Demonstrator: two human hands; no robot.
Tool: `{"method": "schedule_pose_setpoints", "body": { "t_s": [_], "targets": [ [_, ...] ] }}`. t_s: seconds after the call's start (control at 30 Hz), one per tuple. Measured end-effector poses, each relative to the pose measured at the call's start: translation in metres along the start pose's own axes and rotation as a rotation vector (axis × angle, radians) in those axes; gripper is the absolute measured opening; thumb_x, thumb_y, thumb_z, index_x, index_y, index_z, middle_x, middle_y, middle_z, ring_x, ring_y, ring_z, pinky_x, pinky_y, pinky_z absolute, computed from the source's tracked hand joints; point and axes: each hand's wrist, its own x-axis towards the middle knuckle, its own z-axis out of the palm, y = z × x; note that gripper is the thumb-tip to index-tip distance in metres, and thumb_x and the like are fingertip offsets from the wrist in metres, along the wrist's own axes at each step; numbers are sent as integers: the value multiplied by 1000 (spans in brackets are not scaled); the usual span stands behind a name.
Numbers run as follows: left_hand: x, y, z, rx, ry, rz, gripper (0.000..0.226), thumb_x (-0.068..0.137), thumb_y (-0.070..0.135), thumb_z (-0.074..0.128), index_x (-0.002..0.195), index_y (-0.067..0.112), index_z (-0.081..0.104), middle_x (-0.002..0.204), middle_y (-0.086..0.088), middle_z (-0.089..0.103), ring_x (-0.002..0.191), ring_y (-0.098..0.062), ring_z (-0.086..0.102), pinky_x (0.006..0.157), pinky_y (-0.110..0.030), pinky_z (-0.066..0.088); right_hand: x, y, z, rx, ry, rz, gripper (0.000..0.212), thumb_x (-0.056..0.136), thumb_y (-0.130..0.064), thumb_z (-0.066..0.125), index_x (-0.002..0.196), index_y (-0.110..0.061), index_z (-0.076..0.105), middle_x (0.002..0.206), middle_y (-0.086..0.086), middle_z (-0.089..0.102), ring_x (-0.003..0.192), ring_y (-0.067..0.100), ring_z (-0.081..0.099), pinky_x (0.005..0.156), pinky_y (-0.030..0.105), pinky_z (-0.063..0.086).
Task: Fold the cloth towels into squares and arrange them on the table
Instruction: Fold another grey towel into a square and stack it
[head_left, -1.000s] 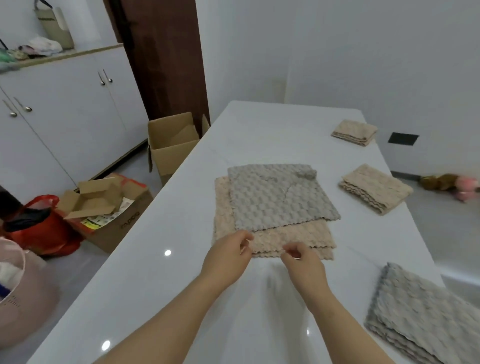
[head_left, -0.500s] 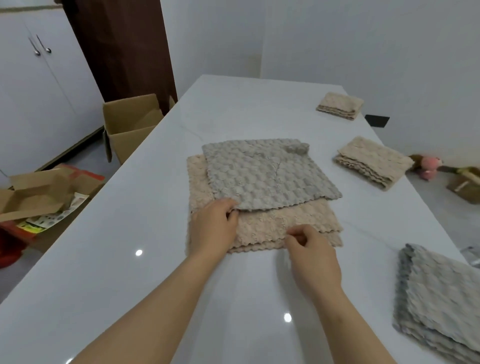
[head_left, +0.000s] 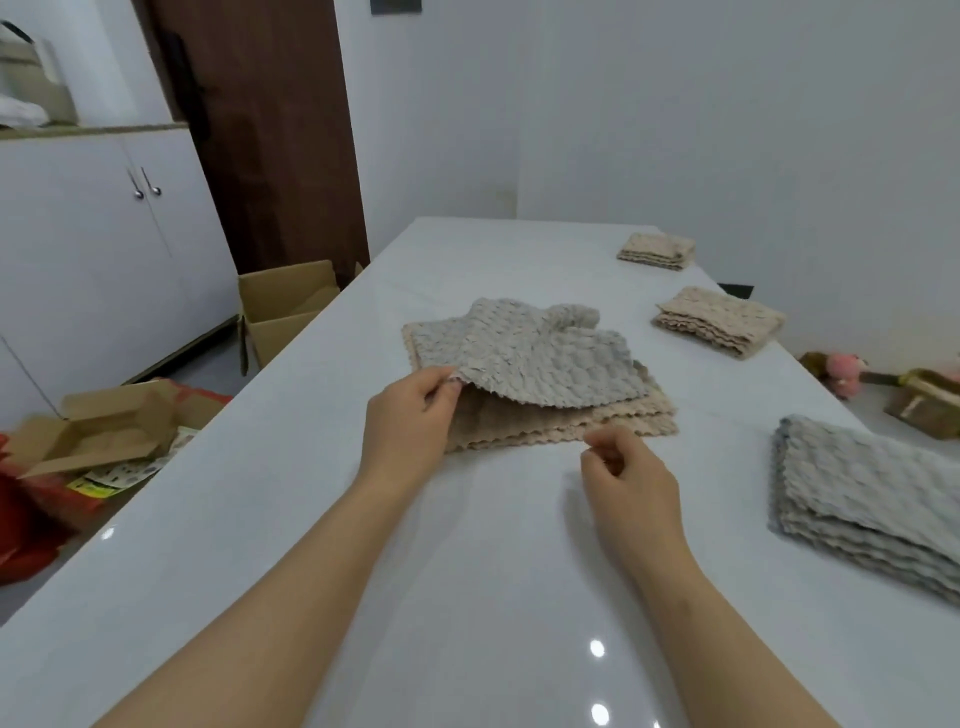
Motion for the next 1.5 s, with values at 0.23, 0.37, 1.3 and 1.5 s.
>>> {"method": "schedule_pose_setpoints", "body": {
  "t_s": [0.23, 0.37, 1.3, 1.5],
  "targets": [
    [-68, -16, -45, -50, 35, 29, 18, 92, 21, 54, 94, 21, 71, 78, 16, 65, 69, 9, 53, 60, -3, 37, -53, -2, -2, -28, 37, -77, 19, 90, -16, 47, 101, -27, 57, 90, -11, 58, 79, 0, 53, 74, 28, 46],
    [-84, -25, -60, -49, 95, 33, 15, 90, 21, 55, 88, 23, 70, 83, 15, 67, 79, 8, 56, 66, -4, 38, -64, -2, -2, -78, 34, -113, 21, 89, -16, 47, 105, -23, 59, 96, -5, 61, 78, 1, 53, 74, 25, 40],
    [-69, -49, -52, 692, -170, 36, 33, 92, 28, 40, 118, 37, 58, 123, 15, 57, 121, -17, 38, 98, -31, 28, -32, 0, 10, -863, -58, -289, 25, 93, -36, 41, 110, -29, 58, 120, -11, 55, 115, 19, 39, 98, 34, 25],
    [-69, -48, -56, 673, -142, 12, 28, 92, 26, 41, 110, 34, 62, 109, 9, 62, 112, -20, 41, 88, -30, 29, -30, 3, 5, -823, -36, -328, 17, 92, -28, 46, 97, -28, 62, 112, -8, 57, 110, 20, 38, 90, 33, 25]
  ]
}}
